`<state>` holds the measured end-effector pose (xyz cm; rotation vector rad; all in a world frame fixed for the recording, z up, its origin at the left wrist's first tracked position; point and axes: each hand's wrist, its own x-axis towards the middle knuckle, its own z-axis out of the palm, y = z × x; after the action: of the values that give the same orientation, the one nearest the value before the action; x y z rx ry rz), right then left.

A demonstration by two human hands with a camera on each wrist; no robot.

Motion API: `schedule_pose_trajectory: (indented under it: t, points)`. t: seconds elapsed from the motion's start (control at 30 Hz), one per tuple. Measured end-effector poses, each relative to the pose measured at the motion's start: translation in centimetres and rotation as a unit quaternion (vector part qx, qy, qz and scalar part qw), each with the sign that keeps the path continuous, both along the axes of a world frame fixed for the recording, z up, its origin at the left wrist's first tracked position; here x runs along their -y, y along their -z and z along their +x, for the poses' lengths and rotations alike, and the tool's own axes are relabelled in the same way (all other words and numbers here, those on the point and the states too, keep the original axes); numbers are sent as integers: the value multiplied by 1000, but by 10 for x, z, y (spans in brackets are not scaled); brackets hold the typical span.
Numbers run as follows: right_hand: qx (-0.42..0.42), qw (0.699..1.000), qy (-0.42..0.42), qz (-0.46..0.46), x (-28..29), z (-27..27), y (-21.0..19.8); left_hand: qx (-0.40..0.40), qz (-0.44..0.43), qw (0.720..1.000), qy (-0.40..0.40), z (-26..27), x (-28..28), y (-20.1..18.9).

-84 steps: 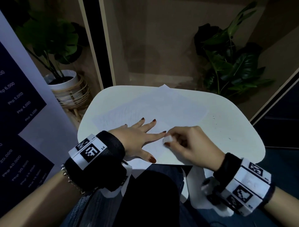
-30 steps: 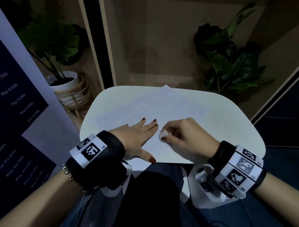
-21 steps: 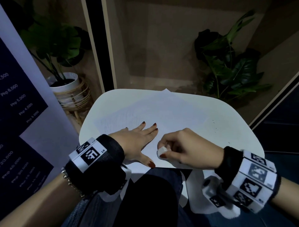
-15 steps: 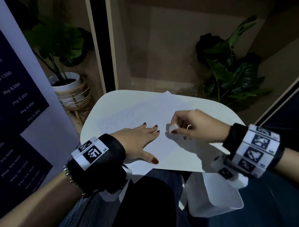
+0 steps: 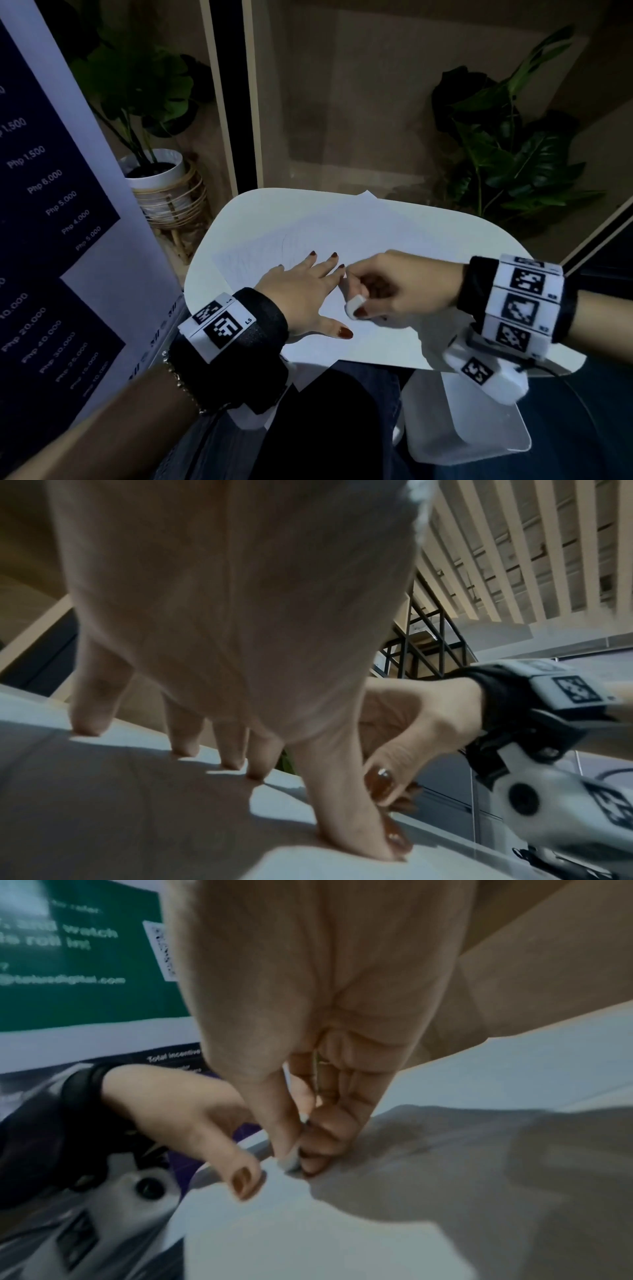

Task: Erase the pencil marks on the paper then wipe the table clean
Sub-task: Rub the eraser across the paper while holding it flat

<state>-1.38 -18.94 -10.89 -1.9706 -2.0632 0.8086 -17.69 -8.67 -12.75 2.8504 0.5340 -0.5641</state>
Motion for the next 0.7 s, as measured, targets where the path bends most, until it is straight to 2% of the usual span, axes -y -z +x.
schedule_pose_trajectory:
  t: [0.1,0.13,0.2,0.3,0.33,0.43,0.5,0.57,0.63,0.7]
  points:
    - [113,990,53,69,-14,17,-3,-10,7,1000,7,0,0,-1]
    - [128,987,64,77,-16,19,-4,-10,7,1000,8,1,0,0]
    - [110,992,33,48,-14,14,-4,-5,4,1000,7,1,-1,0]
    - [27,998,-32,-37,-5,0,-7,-2,-3,1000,5,0,-1,0]
    - [30,998,-34,-39,-6,1,-8,-6,-1,1000,7,0,-1,0]
    - [111,993,7,27,-16,15,-8,-20,7,1000,10,0,-1,-1]
    - [126,991,20,45,-18,17,-7,-24,4,1000,9,1,-1,-1]
    - [61,998,-16,-19,-15,12,-9,-23,-1,1000,10,1,-2,-1]
    - [-32,990,-58,-126,-10,4,-14,-21,-7,1000,10,1,-3,0]
    - [-9,989,-66,-131,-14,6,-18,-20,-7,1000,12,0,-3,0]
